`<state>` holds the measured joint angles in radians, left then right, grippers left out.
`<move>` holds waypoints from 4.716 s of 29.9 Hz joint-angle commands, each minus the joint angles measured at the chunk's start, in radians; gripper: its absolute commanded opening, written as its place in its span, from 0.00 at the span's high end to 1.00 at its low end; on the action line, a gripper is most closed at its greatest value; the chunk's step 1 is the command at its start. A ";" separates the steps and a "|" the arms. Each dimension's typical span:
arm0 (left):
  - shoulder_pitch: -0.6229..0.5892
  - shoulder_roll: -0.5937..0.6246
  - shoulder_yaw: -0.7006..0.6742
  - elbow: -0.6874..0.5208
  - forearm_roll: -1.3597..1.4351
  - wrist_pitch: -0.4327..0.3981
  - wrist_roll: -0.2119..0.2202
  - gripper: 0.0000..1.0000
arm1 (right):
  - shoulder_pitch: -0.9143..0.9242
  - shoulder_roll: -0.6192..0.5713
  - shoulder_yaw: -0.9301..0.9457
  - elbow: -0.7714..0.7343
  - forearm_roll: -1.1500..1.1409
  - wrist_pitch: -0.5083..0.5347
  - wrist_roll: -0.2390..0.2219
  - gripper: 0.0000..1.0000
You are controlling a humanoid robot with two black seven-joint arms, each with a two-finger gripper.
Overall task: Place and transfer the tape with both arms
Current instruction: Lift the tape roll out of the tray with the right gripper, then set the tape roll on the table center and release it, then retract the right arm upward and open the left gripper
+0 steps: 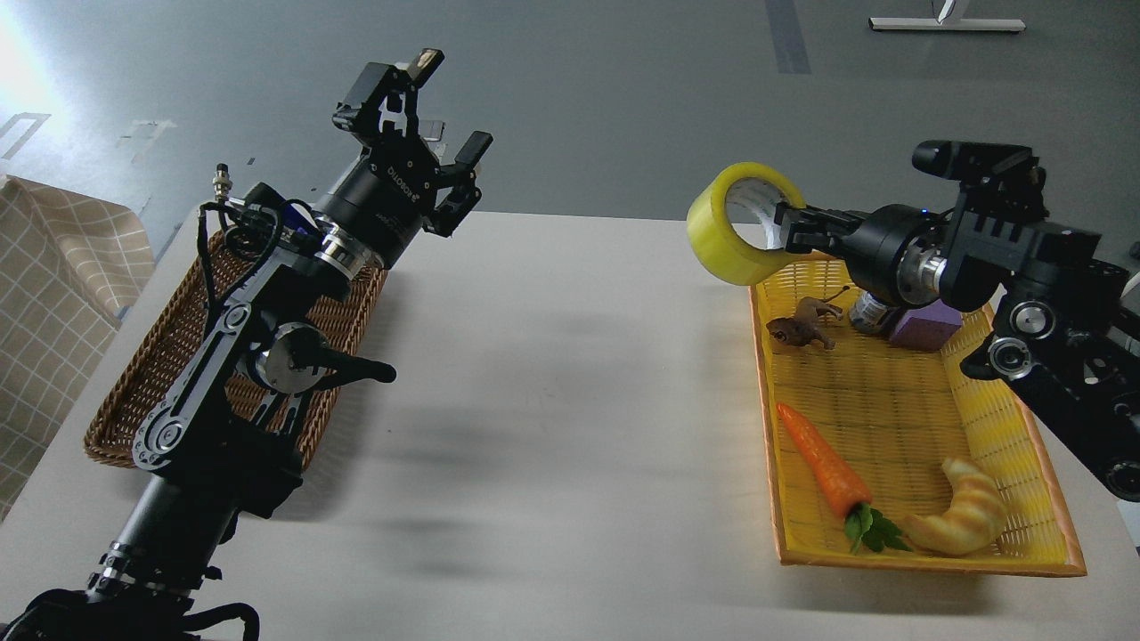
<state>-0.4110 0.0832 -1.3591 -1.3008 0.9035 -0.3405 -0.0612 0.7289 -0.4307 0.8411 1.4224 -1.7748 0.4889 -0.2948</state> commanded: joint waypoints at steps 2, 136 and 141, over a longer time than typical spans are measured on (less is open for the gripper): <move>0.000 0.003 -0.002 0.000 -0.001 0.000 0.000 0.02 | 0.072 0.122 -0.074 -0.066 -0.029 0.000 0.000 0.79; 0.109 0.020 0.011 -0.281 0.005 0.192 -0.040 0.02 | -0.356 0.412 0.862 0.029 0.971 0.000 0.158 0.00; 0.112 0.010 0.011 -0.275 0.002 0.219 -0.042 0.02 | -0.359 0.414 0.863 0.030 0.974 0.000 0.160 0.00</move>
<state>-0.3005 0.1020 -1.3466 -1.5805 0.9078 -0.1466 -0.1014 0.3712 -0.0186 1.7027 1.4501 -0.8039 0.4885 -0.1367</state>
